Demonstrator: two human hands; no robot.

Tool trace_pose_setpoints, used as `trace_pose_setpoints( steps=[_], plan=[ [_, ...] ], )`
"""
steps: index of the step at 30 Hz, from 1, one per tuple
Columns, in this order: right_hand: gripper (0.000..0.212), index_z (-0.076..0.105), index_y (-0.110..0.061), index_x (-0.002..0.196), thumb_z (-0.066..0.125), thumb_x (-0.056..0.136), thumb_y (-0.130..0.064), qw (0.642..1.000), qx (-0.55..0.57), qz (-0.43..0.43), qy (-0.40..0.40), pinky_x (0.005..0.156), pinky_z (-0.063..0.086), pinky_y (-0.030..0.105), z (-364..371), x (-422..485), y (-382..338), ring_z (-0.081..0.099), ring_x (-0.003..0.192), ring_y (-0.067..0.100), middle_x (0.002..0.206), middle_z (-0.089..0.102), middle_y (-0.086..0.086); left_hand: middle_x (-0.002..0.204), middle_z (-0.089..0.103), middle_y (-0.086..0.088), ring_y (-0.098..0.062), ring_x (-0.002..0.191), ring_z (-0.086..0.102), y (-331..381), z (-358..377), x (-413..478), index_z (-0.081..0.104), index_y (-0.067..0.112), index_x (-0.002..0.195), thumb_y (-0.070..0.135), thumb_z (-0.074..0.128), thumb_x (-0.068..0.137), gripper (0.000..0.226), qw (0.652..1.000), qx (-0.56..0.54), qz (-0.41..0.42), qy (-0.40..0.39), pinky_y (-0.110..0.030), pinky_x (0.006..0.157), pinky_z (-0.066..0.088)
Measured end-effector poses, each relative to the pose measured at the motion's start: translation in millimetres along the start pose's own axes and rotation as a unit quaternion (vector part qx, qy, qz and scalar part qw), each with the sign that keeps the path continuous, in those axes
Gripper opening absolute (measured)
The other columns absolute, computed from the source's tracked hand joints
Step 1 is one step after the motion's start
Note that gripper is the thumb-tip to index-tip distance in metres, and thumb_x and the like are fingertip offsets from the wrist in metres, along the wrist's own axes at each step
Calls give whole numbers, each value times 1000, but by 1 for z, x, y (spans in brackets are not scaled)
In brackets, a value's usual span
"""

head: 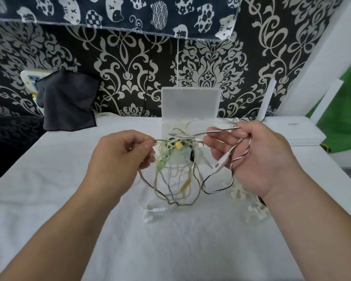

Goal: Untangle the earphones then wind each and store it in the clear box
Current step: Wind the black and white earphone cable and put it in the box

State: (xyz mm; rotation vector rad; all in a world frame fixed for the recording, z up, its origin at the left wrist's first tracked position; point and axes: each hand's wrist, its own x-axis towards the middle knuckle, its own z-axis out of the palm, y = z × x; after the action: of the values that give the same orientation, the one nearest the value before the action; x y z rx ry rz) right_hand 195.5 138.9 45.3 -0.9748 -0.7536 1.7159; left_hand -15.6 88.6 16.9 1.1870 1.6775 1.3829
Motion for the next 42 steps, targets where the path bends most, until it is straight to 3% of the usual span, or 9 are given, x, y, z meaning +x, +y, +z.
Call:
trace_pose_setpoints(
  steps=[6,11,15,20,23,28,32,36,42],
  plan=[
    [36,29,-21,63,35,98,-21,999,51,8,6,70,56,31,-5,2,-4,76,81,27,80,75,10,71,68,-4,-16,69,69,-2,-3,10,56,10,87,11,41,106,24,956,-257,-141,31,-38,81,58],
    [37,32,-20,62,39,98,-21,995,97,12,2,64,61,33,-9,6,-4,71,63,22,60,55,4,55,28,4,-11,41,42,-9,-14,19,45,13,74,10,43,100,27,852,-466,-233,48,-24,46,49],
    [35,30,-21,64,39,99,-20,992,128,-3,4,65,61,38,-10,9,-6,40,44,15,55,32,-2,45,27,7,-9,32,22,-17,-24,23,51,15,74,8,47,93,21,898,-312,-256,175,-15,32,18],
    [32,33,-21,64,45,93,-18,985,168,-17,36,54,56,27,-13,10,-13,27,38,11,52,28,-5,78,54,-1,-16,58,45,-22,-30,23,62,23,91,12,49,98,18,953,-10,-172,248,-26,50,36],
    [37,35,-20,65,44,101,-25,987,159,-1,6,55,58,32,-7,9,-5,31,42,11,56,32,-3,112,53,-2,-28,89,57,-25,-21,18,63,30,95,2,52,89,30,958,206,-67,190,-38,71,52],
    [36,36,-18,68,42,102,-29,985,156,31,-66,65,60,41,5,7,6,40,52,15,63,37,0,107,63,12,-6,102,60,-1,16,-14,67,34,87,-12,56,79,48,982,136,124,-50,-21,88,47],
    [38,38,-18,70,37,105,-34,978,167,38,-119,71,60,45,8,2,4,46,56,16,67,40,2,105,62,21,1,107,57,-7,29,-24,67,40,93,26,77,77,24,952,173,194,-161,-13,90,42],
    [40,41,-16,70,35,105,-35,968,182,34,-169,77,59,49,14,-8,-4,51,60,18,70,42,3,98,56,31,16,100,49,-11,37,-30,47,58,82,42,85,71,42,941,224,193,-166,0,80,34],
    [35,44,-11,77,35,105,-31,926,266,22,-267,72,61,43,5,-15,-23,51,61,17,72,42,5,87,63,19,6,84,57,-21,29,-18,63,36,78,25,72,86,17,940,299,138,-90,-7,66,39]
  ],
)
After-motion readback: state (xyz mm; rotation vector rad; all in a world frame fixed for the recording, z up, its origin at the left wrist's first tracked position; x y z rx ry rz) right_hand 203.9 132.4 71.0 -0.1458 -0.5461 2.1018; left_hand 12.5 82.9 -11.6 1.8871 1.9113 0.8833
